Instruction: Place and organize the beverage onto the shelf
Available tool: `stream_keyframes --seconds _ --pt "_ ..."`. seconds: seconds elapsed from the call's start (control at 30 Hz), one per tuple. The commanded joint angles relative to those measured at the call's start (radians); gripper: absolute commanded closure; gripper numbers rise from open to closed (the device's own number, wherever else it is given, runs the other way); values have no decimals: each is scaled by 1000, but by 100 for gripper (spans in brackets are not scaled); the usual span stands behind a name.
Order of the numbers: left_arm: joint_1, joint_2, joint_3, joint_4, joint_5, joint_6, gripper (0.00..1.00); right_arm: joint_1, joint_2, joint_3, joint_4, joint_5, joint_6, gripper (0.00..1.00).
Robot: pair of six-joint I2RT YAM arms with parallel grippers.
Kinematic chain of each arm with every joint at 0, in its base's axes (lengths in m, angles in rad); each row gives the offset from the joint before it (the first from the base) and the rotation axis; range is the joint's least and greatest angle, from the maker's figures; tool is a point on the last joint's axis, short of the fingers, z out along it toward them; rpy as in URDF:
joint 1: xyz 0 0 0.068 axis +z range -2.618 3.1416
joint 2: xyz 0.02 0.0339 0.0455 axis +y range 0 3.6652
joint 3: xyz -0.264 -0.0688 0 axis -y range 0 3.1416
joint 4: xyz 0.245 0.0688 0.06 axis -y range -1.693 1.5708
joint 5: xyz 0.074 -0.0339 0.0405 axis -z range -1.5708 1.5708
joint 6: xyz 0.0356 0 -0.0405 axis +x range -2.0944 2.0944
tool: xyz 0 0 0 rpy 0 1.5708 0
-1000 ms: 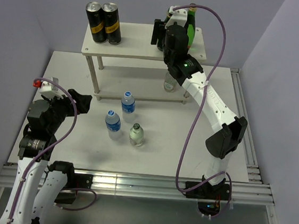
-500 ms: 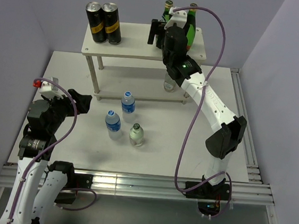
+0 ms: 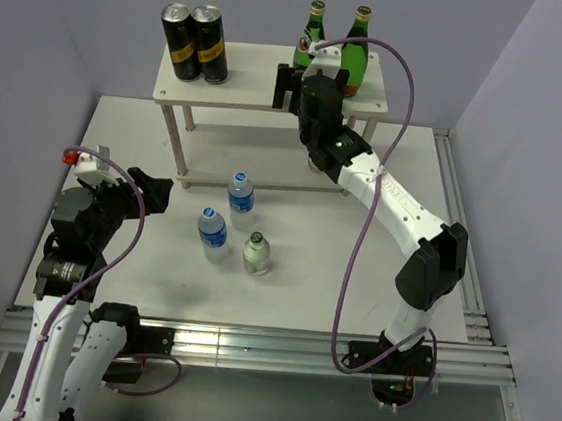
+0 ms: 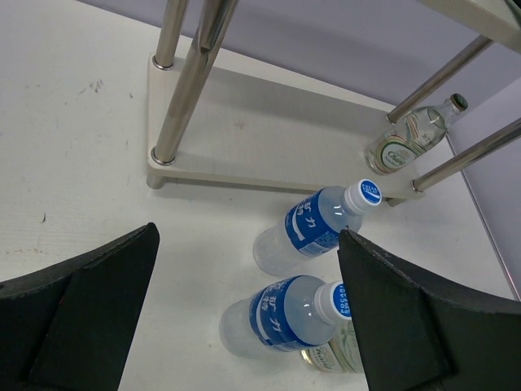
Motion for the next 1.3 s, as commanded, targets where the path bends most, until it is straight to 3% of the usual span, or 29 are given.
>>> stream_keyframes --seconds 0.0,0.37,0.57,0.67,0.8,0.97,1.1,1.27 --pt "6 -8 2 30 13 12 0 30 -91 -61 33 50 11 0" --pt "6 -11 3 30 7 12 1 180 -339 -390 101 220 49 0" --pt "6 -13 3 30 7 13 1 398 -592 -704 101 412 120 0" --pt "6 -14 2 34 13 12 1 524 -677 -817 -20 470 295 0" --pt "6 -17 3 30 9 12 1 659 -775 -981 -117 434 454 0" --pt "6 -14 3 30 12 12 1 808 -731 -1078 -249 457 684 0" --pt "8 -17 3 30 7 12 1 835 -654 -1142 -147 340 756 0" --pt "8 -13 3 30 9 12 1 826 -525 -1143 -19 305 712 0"
